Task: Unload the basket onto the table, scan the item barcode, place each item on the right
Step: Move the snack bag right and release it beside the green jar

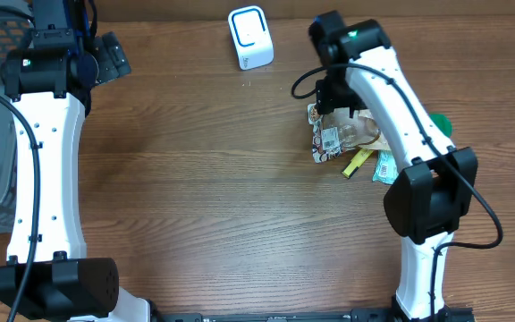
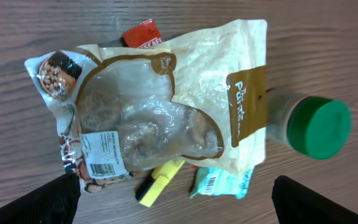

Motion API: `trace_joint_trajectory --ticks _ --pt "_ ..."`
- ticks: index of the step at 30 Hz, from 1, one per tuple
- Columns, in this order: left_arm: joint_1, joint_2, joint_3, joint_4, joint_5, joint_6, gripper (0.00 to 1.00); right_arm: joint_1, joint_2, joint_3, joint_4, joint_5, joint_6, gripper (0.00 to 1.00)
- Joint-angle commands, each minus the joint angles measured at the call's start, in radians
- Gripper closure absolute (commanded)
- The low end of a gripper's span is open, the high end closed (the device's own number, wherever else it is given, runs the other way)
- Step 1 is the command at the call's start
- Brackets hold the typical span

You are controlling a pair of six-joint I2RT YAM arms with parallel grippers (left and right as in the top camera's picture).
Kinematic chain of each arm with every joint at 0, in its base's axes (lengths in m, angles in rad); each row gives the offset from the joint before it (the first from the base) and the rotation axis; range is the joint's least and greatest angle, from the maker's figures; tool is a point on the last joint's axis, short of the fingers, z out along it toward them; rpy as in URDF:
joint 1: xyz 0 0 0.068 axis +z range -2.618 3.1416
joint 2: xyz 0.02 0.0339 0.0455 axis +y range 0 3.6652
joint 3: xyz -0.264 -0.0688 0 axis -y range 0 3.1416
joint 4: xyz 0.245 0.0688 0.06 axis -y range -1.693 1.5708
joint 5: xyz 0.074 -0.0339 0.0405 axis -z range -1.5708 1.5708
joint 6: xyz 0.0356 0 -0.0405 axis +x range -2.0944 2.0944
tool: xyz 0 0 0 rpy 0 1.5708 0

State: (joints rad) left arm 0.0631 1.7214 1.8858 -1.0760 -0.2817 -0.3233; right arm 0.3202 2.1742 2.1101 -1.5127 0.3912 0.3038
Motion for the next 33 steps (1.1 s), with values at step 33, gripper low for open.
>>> trace_joint_trajectory --ticks 33 --pt "-0.005 0.009 0.008 0.002 -0.013 -0.014 0.0 -0.048 -0.02 0.004 0.103 -0.054 0.018 0.0"
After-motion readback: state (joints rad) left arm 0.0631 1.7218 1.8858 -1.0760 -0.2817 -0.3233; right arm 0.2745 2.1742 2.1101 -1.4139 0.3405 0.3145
